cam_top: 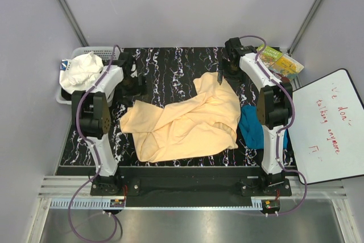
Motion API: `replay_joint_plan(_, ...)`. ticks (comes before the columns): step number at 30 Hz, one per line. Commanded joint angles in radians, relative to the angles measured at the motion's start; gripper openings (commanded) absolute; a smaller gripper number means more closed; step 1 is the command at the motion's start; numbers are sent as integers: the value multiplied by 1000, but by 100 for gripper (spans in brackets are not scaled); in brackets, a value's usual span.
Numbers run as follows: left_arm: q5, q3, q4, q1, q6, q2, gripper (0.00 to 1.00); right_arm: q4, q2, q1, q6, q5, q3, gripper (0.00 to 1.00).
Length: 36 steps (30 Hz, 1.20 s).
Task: Fold and stack the t-shirts
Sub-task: Flatten out the tshirt
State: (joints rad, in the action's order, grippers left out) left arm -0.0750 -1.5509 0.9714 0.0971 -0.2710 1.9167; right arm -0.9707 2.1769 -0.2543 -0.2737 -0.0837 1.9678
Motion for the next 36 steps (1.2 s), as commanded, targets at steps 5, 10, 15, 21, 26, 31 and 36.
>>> replay_joint_plan(5, -69, -101, -65, 1, 29, 142, 90, -2, -2, 3, -4, 25, -1, 84)
replay_joint_plan(10, -72, -129, -62, 0, 42, 171, 5, -2, -2, 3, -4, 19, 0, 84)
replay_joint_plan(15, -34, -109, -51, 0, 42, 99, 0, -2, -6, 3, -4, 13, 3, 84)
replay_joint_plan(21, 6, -75, -28, -2, 41, -54, 0, -2, 30, 1, -13, 47, 74, 85)
replay_joint_plan(26, 38, -46, 1, -2, 49, -174, 0, -5, 147, 3, -16, 107, 241, 87)
replay_joint_plan(31, 29, 21, 13, -2, 52, -228, 0, -34, 297, 20, -13, 42, 438, 88)
replay_joint_plan(36, 23, 72, 9, -2, 53, -248, 0, -40, 426, 59, -18, 15, 531, 88)
